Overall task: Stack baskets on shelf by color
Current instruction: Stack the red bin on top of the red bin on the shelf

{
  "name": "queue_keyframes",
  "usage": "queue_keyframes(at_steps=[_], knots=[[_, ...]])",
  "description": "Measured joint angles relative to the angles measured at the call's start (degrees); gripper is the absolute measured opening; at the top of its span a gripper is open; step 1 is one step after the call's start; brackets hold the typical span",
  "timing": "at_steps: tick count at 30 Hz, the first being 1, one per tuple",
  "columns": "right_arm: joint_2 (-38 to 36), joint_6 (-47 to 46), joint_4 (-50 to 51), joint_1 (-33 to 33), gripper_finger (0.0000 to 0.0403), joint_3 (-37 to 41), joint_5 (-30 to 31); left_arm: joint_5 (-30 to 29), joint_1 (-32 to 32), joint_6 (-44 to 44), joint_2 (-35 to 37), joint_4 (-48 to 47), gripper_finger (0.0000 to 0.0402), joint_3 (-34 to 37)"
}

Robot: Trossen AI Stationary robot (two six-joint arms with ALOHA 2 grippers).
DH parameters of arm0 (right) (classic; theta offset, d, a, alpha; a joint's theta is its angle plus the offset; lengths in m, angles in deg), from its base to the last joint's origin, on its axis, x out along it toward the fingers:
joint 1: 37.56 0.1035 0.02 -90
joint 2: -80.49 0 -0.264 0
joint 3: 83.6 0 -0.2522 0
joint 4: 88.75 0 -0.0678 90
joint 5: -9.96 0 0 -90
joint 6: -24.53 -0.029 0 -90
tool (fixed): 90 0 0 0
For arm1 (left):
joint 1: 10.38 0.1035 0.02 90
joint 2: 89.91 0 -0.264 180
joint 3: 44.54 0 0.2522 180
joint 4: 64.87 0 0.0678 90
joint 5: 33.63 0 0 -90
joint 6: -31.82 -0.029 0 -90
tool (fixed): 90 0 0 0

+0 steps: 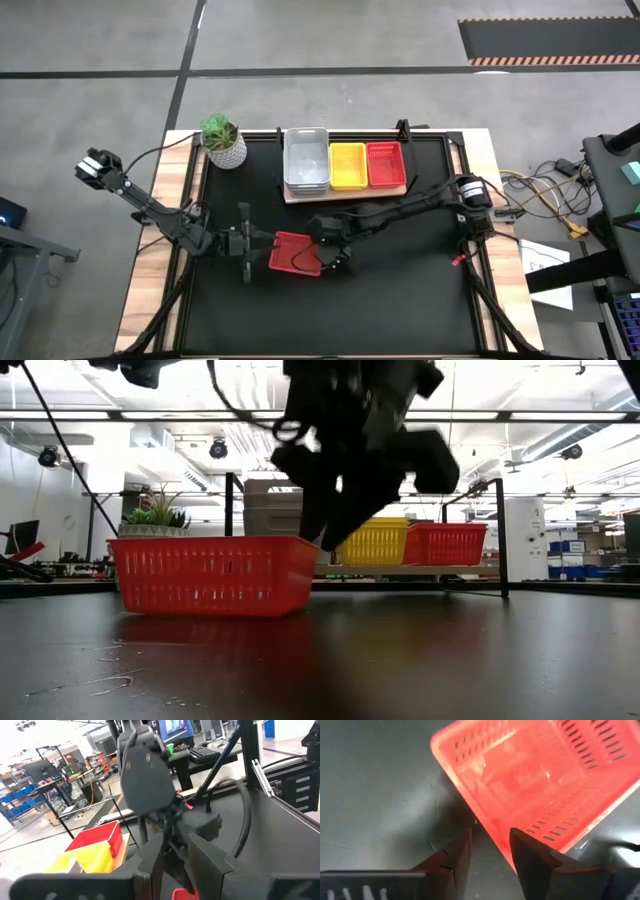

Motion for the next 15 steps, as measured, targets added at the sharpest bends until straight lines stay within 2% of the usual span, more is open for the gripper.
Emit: queue_keyframes(at_steps=[5, 8, 10, 15], knots=[[2.90, 2.76, -0.07, -0.80, 0.0133, -0.17, -0.09, -1.74, 0.00, 0.02, -0.37, 0.09, 0.0072, 0.00], [4.87, 3.85, -0.50, -0.82, 0.0121, -0.79, -0.07, -2.13, 0.00, 0.09, -0.37, 0.25, 0.0072, 0.00], [5.64, 4.06, -0.35, -0.81, 0.0101, -1.21, -0.05, -2.42, 0.00, 0.20, -0.37, 0.21, 0.0072, 0.00], [5.93, 4.32, 0.13, -0.49, 0.0020, -1.56, 0.07, -3.38, 0.00, 0.34, -0.37, 0.03, 0.0072, 0.00]])
